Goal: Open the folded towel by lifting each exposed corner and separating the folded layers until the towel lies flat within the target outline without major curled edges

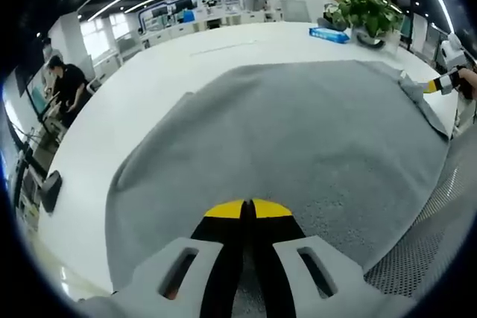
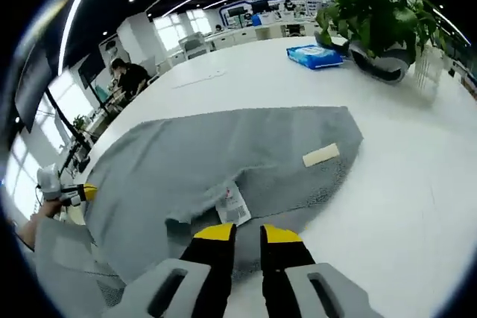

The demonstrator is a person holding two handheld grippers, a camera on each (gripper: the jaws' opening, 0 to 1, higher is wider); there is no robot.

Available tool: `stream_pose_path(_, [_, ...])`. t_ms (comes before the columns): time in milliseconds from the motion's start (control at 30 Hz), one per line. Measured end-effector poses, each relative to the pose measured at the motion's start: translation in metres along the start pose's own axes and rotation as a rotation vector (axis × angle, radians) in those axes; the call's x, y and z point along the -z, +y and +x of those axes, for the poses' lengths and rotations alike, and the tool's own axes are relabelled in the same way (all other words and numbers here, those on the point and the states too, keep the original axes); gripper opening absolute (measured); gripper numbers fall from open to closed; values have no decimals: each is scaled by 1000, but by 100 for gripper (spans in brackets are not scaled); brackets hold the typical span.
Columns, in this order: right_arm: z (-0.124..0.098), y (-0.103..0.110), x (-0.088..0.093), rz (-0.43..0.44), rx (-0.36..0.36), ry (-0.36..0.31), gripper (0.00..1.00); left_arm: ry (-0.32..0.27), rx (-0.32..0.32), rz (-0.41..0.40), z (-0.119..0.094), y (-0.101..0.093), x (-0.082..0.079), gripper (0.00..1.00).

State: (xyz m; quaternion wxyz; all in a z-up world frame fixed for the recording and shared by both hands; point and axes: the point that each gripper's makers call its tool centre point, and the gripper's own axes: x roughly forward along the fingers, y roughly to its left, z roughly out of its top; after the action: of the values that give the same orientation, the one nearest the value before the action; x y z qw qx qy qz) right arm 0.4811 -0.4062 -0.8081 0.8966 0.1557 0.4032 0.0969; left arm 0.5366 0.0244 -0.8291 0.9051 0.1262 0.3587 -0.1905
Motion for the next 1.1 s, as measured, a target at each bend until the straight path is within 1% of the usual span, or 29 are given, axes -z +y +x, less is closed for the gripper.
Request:
stream_pose_path(100, [3, 11, -13, 104, -55, -58, 10, 7, 5, 0, 0, -1, 0, 2])
stream_pose_path(133, [3, 14, -17, 111, -68, -71, 10, 8, 6, 0, 0, -1, 0, 2])
stream_pose_path(167, [3, 15, -19, 93, -66, -70, 10, 9, 7, -3, -1, -1, 0, 2])
stream_pose_path(200, [6, 21, -24, 24, -72, -79, 10, 9, 7, -2, -1, -1, 0, 2])
stream_pose_path(233, [7, 23, -25, 2, -73, -80, 11, 10, 7, -1, -1, -1, 0, 2])
stream_pose_path(267, [10, 32, -26, -39, -76, -65, 11, 11, 6, 1, -1, -1, 0, 2])
stream_pose_path(300, [14, 39, -28, -61, -92, -61, 11, 14, 6, 5, -1, -1, 0, 2])
stream_pose_path(333, [19, 53, -31, -106, -123, -67, 11, 16, 5, 10, 0, -1, 0, 2])
stream_pose_path(367, [24, 60, -33, -138, -134, -70, 11, 17, 6, 13, 0, -1, 0, 2])
stream_pose_path(433, [38, 74, -29, -258, -137, -35, 11, 19, 6, 17, 0, -1, 0, 2])
stream_pose_path(467, [46, 77, -25, -326, -122, -9, 11, 20, 7, 16, 0, -1, 0, 2])
stream_pose_path(500, [52, 79, -22, -361, -118, 7, 11, 21, 7, 15, 0, 0, 0, 2])
stream_pose_path(533, [58, 80, -18, -390, -113, 29, 11, 22, 8, 15, -1, -1, 0, 2])
stream_pose_path(567, [65, 79, -12, -445, -94, 66, 11, 22, 8, 14, -1, -1, 0, 2])
stream_pose_path(600, [69, 76, -10, -479, -68, 85, 11, 21, 8, 13, -2, -2, 0, 2])
stream_pose_path(667, [75, 72, -9, -567, -28, 102, 11, 19, 8, 12, -2, -3, -1, 2])
stream_pose_path(700, [77, 70, -6, -595, -18, 120, 10, 17, 7, 12, -2, -3, -1, 2])
stream_pose_path(733, [78, 69, -5, -607, -9, 125, 9, 16, 7, 11, -2, -3, -1, 2])
stream_pose_path(833, [80, 71, -6, -617, -12, 118, 8, 14, 6, 9, -2, -3, -2, 2])
stream_pose_path(900, [80, 69, -6, -684, -11, 120, 6, 15, 6, 7, -2, -2, -2, 2])
stream_pose_path(1000, [77, 70, -6, -672, -17, 116, 4, 14, 8, 6, -2, -3, -2, 2])
stream_pose_path(1100, [68, 68, -10, -656, -26, 106, 3, 17, 9, 10, -3, -3, -2, 2])
